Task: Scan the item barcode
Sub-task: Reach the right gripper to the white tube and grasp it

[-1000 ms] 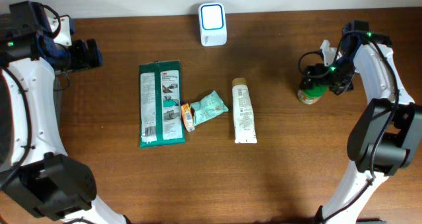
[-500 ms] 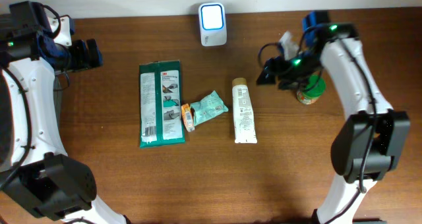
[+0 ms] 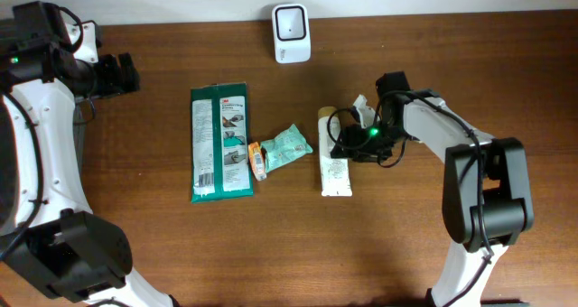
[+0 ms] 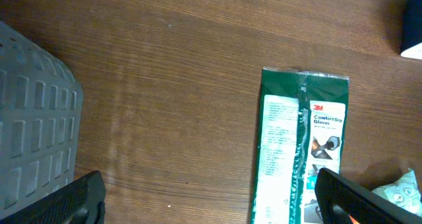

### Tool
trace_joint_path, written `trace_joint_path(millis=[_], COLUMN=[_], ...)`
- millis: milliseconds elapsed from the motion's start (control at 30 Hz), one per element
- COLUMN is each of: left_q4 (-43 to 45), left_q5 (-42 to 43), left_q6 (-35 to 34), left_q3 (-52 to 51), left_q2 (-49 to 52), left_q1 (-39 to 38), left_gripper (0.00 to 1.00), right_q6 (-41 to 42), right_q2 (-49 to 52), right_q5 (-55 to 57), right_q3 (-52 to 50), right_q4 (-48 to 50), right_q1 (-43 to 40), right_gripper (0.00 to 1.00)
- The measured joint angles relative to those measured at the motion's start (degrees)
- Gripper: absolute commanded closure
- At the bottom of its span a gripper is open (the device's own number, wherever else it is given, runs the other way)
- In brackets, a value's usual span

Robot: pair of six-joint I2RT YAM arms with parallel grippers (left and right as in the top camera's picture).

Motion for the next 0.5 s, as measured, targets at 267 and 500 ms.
trace_joint_path(millis=[267,500], left_q4=[0.0,0.0], left_q5=[0.0,0.0], left_q6=[0.0,0.0], left_q3=[0.0,0.0], left_q2=[0.0,0.0], left_q1=[0.0,0.0], left_gripper=[0.01,0.01], right_q6=[3.1,3.9], right_q2=[1.8,-0.6], right_q5=[-2.0,10.0], right_q3=[-0.1,4.8], right_q4=[2.4,-5.3], right_q1=[5.5,6.8], right_gripper=[0.86,0.96])
